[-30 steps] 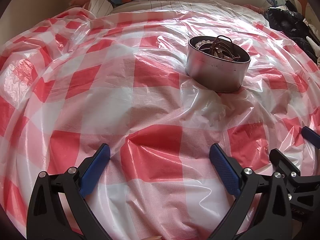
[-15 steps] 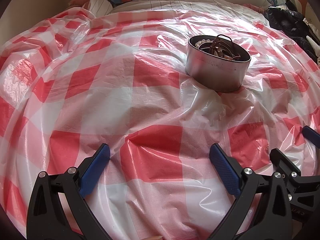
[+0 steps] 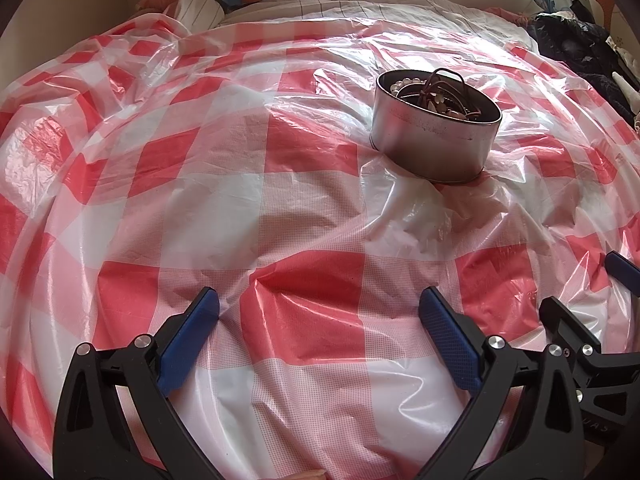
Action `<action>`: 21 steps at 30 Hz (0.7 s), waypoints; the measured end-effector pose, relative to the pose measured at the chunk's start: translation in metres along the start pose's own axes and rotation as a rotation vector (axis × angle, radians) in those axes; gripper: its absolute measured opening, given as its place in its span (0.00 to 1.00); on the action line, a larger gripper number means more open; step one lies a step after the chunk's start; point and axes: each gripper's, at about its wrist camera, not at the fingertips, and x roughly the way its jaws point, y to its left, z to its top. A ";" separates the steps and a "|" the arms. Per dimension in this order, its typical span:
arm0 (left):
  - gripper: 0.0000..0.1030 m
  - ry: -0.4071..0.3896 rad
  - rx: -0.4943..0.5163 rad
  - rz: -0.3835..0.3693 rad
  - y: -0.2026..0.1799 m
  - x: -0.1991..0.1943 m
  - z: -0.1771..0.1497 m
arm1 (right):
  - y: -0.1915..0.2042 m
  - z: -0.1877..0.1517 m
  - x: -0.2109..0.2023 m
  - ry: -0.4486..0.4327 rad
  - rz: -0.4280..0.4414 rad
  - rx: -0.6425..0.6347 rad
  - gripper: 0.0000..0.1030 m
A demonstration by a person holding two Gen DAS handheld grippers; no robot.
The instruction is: Organize jewelry
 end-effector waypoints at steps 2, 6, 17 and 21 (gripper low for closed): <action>0.93 0.000 0.000 0.000 0.000 0.000 0.000 | 0.001 0.000 0.000 0.000 -0.001 -0.001 0.93; 0.93 0.000 0.000 0.000 0.000 0.000 0.000 | -0.001 0.000 0.000 -0.002 -0.005 -0.003 0.93; 0.93 0.001 0.000 0.000 0.000 0.000 0.000 | 0.001 0.000 0.000 -0.002 -0.005 -0.004 0.93; 0.93 0.001 0.000 0.000 0.000 0.000 0.000 | 0.000 0.000 0.000 -0.001 -0.005 -0.004 0.93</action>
